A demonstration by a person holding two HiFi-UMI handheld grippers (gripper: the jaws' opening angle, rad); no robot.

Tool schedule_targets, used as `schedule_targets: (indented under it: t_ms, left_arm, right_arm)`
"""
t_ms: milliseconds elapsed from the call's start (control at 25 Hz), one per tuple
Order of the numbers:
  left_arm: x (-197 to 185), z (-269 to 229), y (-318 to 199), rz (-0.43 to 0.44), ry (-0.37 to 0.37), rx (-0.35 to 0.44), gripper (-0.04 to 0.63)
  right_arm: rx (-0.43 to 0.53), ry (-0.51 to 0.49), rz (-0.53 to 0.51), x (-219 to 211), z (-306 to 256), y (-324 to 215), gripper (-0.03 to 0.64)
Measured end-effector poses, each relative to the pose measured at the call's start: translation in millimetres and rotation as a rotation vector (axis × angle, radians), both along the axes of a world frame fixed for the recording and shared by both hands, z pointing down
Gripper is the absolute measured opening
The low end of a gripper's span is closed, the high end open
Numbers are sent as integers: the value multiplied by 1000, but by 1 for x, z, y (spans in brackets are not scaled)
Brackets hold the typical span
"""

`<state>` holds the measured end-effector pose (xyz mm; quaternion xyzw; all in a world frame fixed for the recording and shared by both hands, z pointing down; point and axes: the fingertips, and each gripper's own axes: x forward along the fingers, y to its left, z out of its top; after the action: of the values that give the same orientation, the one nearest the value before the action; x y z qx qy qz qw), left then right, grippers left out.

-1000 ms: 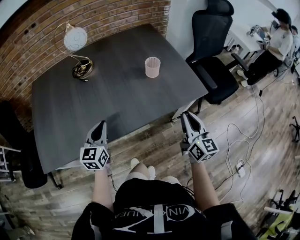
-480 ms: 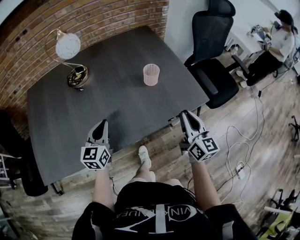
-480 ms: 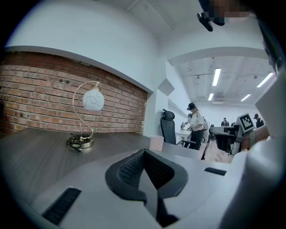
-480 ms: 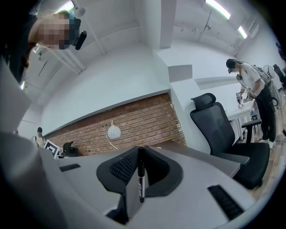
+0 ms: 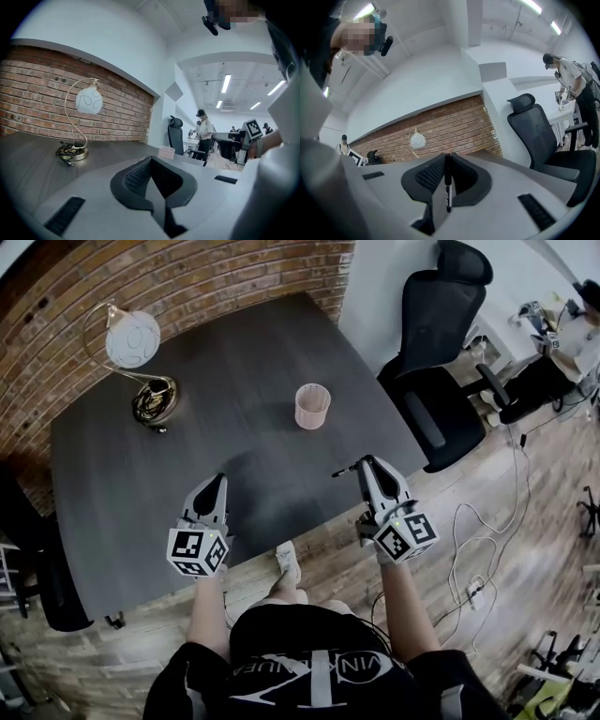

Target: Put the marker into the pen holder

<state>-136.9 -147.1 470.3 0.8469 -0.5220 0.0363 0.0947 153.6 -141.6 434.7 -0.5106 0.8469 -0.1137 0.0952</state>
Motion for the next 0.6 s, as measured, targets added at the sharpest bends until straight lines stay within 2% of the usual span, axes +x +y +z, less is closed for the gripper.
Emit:
schedule_targets:
  t_ms: [600]
  left_arm:
    - [23,6,-81,61,22,-19,12]
  right_arm:
    - [11,-6,-2,-7,-14,-78,49]
